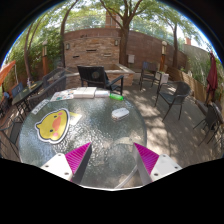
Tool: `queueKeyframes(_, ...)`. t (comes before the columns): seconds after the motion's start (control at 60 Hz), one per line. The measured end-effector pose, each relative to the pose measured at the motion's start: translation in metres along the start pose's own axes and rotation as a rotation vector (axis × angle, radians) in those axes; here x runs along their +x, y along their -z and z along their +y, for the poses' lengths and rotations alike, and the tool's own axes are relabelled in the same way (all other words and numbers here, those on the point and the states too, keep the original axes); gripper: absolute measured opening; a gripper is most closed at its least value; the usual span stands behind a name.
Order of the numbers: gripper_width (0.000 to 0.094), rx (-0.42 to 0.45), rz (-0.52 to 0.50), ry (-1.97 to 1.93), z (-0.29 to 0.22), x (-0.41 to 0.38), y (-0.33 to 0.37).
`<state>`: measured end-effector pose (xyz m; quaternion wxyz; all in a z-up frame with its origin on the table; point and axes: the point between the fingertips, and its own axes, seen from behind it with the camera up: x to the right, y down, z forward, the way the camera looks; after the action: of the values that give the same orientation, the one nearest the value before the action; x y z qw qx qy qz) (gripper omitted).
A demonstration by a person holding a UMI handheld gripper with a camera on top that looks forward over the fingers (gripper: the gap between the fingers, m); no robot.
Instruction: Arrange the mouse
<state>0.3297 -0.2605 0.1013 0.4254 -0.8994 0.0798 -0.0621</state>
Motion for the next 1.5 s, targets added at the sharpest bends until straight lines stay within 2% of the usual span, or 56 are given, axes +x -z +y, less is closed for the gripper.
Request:
queueKeyframes(0.217, 0.0831, 0.036, -0.054, 0.020, -0.038, 0.010, -0.149)
queueKeyframes(0.333, 0.0838, 0.010, -0.068, -0.004, -0.048, 0.017, -0.209)
queueKeyframes(0.683, 0.0823, -0.006, -0.115, -0.007, -0.090, 0.015, -0.285)
queueKeyframes(0.817, 0.0774, -0.007, -0.145, 0.003, -0.097, -0.001, -0.296)
queueKeyframes(0.917, 0.0688, -0.010, -0.116, 0.061, -0.094, 0.001, -0.302)
queueKeyframes(0.95, 0.0637, -0.007, -0.120, 0.076, -0.093, -0.002, -0.301)
queueKeyframes(1.0, 0.0500, -0.003, -0.143, 0.082, -0.093, -0.009, -0.301)
queueKeyframes(1.017, 0.0485, -0.001, -0.149, 0.086, -0.093, -0.010, -0.300)
queueKeyframes(1.25, 0.0354, -0.015, -0.100, 0.125, -0.096, -0.005, -0.294)
queueKeyframes(1.367, 0.0340, 0.047, -0.048, 0.107, -0.132, 0.000, -0.264)
queueKeyframes(1.433, 0.0344, 0.132, -0.030, 0.053, -0.175, -0.008, -0.231)
queueKeyframes(1.5, 0.0344, 0.233, -0.063, -0.006, -0.217, -0.036, -0.186)
